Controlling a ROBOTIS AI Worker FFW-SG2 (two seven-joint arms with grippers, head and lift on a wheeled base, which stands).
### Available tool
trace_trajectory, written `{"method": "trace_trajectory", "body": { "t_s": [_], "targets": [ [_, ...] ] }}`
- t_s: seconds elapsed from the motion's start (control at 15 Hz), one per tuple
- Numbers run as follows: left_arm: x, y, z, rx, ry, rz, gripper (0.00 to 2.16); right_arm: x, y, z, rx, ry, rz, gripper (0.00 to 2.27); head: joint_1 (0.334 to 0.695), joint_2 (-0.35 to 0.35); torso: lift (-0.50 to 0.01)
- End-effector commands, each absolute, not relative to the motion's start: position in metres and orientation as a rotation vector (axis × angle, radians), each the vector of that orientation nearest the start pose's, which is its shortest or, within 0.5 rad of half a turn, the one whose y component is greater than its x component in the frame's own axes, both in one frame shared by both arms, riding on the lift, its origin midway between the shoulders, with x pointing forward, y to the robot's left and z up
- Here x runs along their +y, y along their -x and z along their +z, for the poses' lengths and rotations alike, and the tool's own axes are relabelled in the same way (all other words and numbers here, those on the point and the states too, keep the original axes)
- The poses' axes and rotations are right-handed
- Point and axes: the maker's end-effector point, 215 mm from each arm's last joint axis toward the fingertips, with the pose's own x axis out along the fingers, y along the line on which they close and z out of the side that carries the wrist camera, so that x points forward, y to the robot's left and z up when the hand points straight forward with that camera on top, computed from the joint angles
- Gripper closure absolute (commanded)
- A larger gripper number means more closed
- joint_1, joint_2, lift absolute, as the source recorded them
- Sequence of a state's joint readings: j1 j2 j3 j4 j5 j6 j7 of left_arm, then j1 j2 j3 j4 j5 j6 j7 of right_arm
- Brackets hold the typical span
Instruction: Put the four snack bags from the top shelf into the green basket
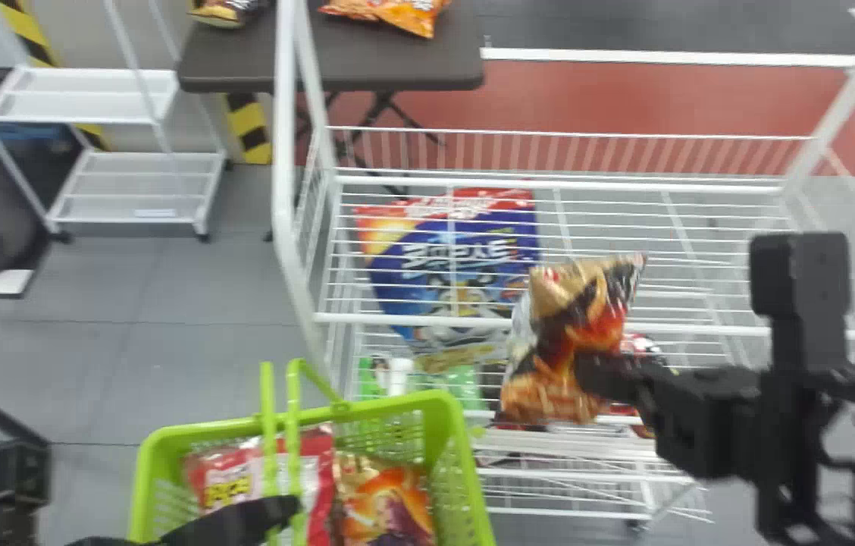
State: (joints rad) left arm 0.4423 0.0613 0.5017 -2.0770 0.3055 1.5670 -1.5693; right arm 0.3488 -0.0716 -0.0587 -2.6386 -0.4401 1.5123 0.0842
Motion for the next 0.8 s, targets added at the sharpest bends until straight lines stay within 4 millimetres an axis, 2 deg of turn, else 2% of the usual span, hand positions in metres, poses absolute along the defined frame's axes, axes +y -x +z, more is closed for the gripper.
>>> {"method": "trace_trajectory", "body": {
  "t_s": [0.0, 0.33, 0.47, 0.53, 0.73],
  "targets": [
    [0.179, -0.232, -0.366, 0.8, 1.289, -0.994, 2.13, -0.083, -0.312, -0.348, 0.822, -0.22, 0.57, 2.25, 0.695, 0.108, 0.0],
    [0.179, -0.232, -0.366, 0.8, 1.289, -0.994, 2.13, -0.028, -0.292, -0.315, 0.782, -0.309, 0.75, 2.25, 0.695, 0.258, 0.0],
    [0.178, -0.235, -0.364, 0.795, 1.282, -1.002, 2.13, 0.0, -0.271, -0.328, 0.849, -0.363, 0.832, 2.25, 0.695, 0.318, 0.0],
    [0.178, -0.235, -0.364, 0.795, 1.282, -1.002, 2.13, 0.008, -0.265, -0.335, 0.875, -0.371, 0.849, 2.25, 0.695, 0.34, 0.0],
    [0.179, -0.236, -0.365, 0.793, 1.281, -0.998, 2.13, 0.017, -0.256, -0.356, 0.938, -0.385, 0.861, 2.25, 0.695, 0.35, 0.0]
  ]
}}
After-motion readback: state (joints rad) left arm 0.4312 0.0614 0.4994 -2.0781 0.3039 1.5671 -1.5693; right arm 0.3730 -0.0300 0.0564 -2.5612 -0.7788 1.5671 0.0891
